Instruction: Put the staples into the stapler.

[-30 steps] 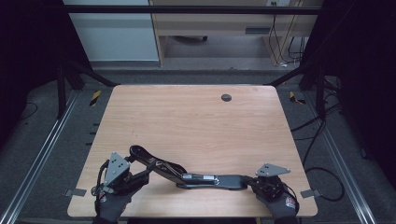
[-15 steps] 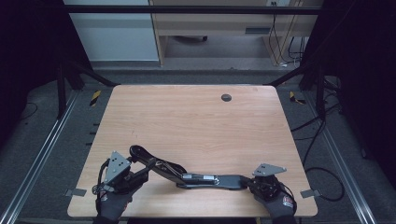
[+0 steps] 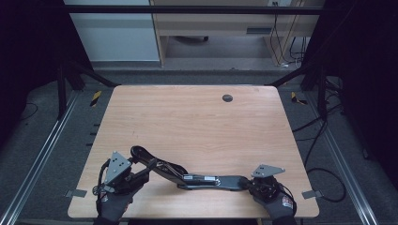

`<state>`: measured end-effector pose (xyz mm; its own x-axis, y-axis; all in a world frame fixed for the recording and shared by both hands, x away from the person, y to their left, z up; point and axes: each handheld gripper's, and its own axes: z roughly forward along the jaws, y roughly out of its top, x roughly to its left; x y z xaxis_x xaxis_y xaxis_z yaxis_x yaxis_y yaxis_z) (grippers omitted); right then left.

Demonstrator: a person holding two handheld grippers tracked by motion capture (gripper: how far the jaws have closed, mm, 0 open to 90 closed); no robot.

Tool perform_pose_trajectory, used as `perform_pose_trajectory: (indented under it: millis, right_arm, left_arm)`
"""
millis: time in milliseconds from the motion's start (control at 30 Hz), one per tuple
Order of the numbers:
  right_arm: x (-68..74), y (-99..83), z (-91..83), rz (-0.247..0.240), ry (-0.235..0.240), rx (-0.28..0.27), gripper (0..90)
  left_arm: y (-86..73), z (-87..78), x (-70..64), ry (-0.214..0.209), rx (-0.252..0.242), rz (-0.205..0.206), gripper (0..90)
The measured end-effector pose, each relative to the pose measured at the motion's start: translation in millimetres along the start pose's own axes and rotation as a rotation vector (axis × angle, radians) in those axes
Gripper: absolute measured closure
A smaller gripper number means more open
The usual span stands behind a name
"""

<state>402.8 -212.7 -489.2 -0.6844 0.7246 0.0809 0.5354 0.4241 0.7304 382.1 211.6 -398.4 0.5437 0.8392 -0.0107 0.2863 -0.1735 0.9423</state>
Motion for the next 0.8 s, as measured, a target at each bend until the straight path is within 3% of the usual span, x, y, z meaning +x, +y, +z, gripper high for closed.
perform_pose_trajectory:
  millis: [800]
  right_arm:
    - [-2.5,-2.2,0.4,0.027,0.019,-0.018,90.0]
  left_arm:
    - [14.9,3.9,-15.6,-0.014,0.000,0.034,53.1]
